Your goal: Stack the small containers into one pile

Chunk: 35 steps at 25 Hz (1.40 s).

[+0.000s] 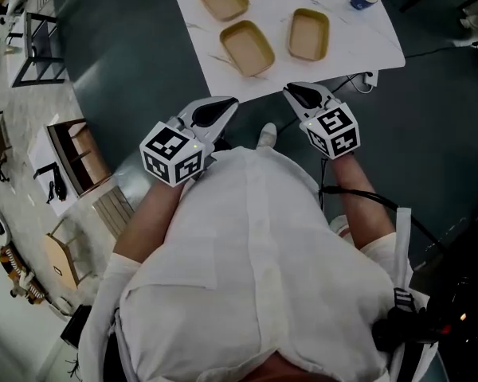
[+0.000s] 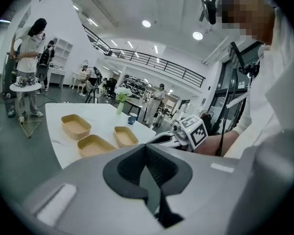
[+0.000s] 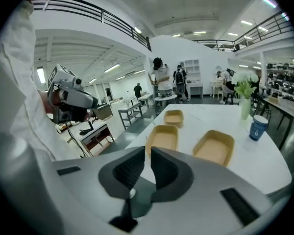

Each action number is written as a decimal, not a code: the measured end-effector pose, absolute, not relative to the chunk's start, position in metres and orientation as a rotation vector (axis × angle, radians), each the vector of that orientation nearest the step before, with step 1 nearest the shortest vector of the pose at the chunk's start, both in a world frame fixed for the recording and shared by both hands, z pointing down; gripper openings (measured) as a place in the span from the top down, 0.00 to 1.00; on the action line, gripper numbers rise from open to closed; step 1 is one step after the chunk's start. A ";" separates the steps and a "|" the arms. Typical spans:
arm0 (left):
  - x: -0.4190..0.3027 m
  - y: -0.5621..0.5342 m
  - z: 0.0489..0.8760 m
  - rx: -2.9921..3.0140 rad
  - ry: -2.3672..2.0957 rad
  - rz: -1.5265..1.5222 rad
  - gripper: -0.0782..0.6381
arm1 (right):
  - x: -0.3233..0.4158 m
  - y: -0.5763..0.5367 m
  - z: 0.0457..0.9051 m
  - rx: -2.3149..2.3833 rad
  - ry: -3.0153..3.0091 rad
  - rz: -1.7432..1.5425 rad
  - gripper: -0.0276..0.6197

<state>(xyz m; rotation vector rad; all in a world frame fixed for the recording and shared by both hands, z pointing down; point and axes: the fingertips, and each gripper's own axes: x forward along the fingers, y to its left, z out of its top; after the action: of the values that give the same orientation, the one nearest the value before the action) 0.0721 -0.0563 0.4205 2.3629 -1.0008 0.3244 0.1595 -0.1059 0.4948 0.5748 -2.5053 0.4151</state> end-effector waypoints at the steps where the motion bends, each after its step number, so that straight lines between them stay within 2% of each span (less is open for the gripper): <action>1: 0.067 -0.058 0.419 2.362 -1.014 0.329 0.88 | 0.154 -0.113 0.497 0.566 -2.506 0.416 0.95; 18: -0.020 -0.100 0.415 2.348 -1.063 0.256 0.88 | 0.095 -0.216 0.553 0.635 -2.306 0.490 0.94; 20: -0.026 -0.104 0.417 2.348 -1.050 0.246 0.88 | 0.091 -0.224 0.558 0.632 -2.275 0.485 0.92; 22: -0.032 -0.109 0.419 2.347 -1.038 0.244 0.88 | 0.088 -0.233 0.565 0.633 -2.240 0.473 0.84; 23: -0.034 -0.112 0.420 2.349 -1.033 0.246 0.88 | 0.086 -0.238 0.568 0.633 -2.222 0.465 0.83; 35: -0.067 -0.133 0.435 2.353 -0.991 0.238 0.88 | 0.075 -0.256 0.608 0.601 -2.047 0.459 0.83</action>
<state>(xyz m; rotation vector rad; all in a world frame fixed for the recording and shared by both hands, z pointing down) -0.0674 -0.1328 0.4350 2.3526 -0.9913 0.2377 0.0746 -0.2562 0.6082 0.6006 -2.0466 0.4588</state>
